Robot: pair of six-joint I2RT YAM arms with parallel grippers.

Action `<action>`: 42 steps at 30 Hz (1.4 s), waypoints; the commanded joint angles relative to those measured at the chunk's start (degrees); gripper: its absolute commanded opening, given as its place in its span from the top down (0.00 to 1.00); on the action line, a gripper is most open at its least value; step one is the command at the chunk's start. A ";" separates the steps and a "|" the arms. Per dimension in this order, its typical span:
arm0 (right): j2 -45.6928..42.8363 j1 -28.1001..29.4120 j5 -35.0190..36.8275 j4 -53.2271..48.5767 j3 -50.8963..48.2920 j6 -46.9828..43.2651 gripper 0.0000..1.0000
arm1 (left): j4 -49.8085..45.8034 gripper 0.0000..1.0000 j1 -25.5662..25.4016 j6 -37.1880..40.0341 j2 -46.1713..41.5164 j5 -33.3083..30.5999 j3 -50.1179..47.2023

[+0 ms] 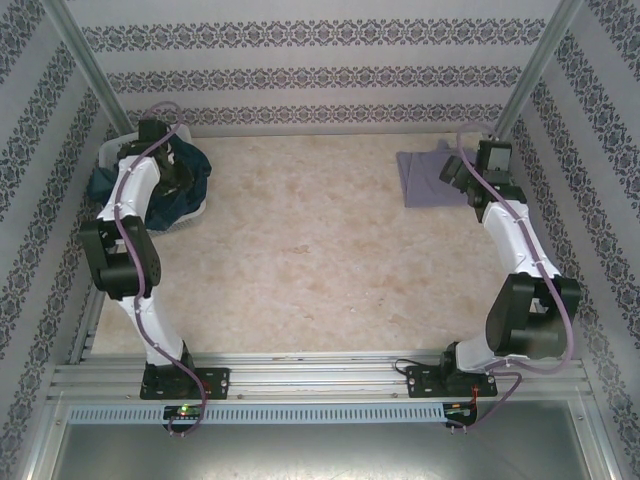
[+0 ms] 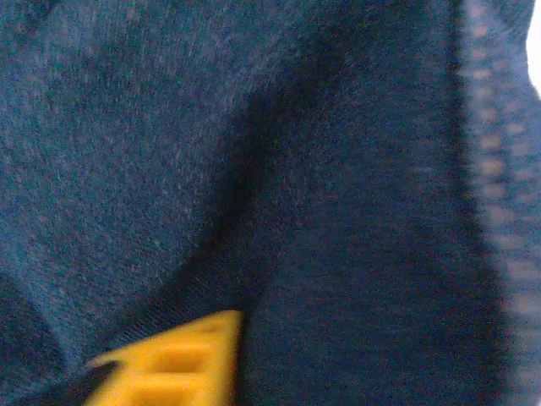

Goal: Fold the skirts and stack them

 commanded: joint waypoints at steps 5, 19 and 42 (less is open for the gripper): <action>-4.15 0.13 -14.98 6.28 -5.09 9.65 0.02 | -8.42 1.00 -3.60 2.15 -7.22 4.34 18.15; -3.24 0.47 -26.69 15.58 -8.50 16.09 0.02 | -7.90 0.97 -37.27 -3.26 -0.37 -4.47 31.98; 6.71 20.51 -23.23 15.32 -13.87 18.14 0.03 | 3.98 0.00 -25.25 -10.99 -4.76 1.72 -3.06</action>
